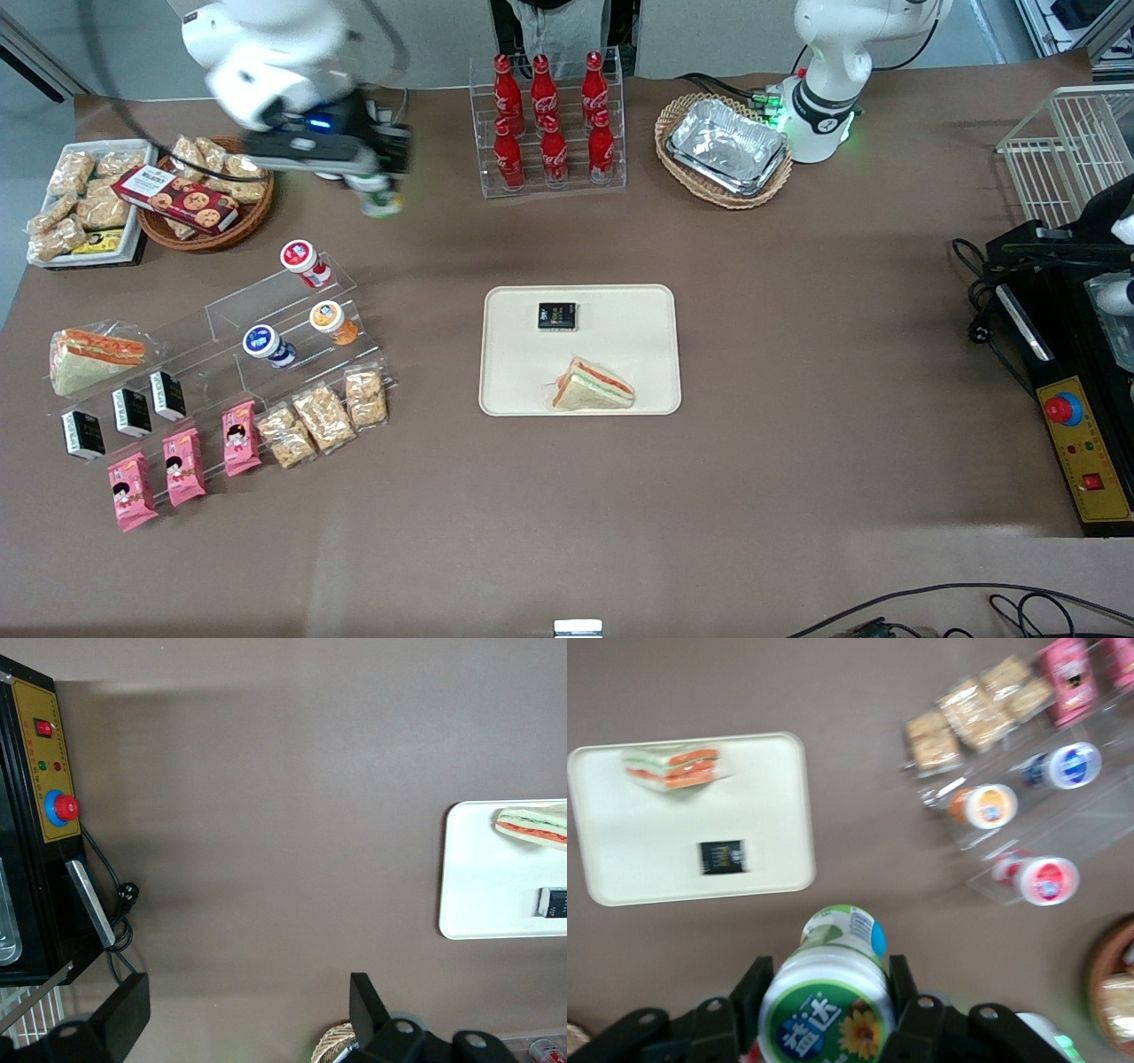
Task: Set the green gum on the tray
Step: 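Lift the green gum bottle and carry it over the cream tray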
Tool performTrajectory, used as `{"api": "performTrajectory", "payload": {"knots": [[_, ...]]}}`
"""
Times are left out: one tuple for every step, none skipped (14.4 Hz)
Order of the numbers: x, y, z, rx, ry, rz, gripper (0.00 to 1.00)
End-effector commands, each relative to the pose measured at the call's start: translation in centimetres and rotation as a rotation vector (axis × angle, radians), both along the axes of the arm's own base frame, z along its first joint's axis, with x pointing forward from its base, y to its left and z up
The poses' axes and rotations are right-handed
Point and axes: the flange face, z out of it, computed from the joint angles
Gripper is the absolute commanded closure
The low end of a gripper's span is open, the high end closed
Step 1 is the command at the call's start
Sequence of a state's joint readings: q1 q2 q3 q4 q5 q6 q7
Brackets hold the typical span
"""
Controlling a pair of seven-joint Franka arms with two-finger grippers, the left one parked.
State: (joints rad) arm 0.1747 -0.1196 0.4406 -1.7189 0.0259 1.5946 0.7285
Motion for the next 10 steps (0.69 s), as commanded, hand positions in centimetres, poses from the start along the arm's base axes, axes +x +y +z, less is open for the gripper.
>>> {"api": "performTrajectory", "payload": {"knots": [[3.4,7.4,-5.3,0.112,0.022,-0.071,1.00],[3.2,9.5,-8.3,0.106,0.018,-0.067,1.00],[2.6,11.8,-11.4,0.071,0.001,-0.037,1.00],[2.2,13.8,-14.7,0.029,-0.014,-0.023,1.00],[1.9,15.6,-18.2,0.002,-0.018,-0.024,1.00],[1.9,16.7,-20.9,0.004,-0.010,-0.031,1.00],[2.2,17.2,-23.2,0.020,0.010,-0.040,1.00],[2.1,17.4,-25.1,0.030,0.022,-0.036,1.00],[1.8,17.1,-26.5,0.037,0.024,-0.034,1.00],[1.4,16.5,-28.2,0.038,0.030,-0.032,1.00]]}}
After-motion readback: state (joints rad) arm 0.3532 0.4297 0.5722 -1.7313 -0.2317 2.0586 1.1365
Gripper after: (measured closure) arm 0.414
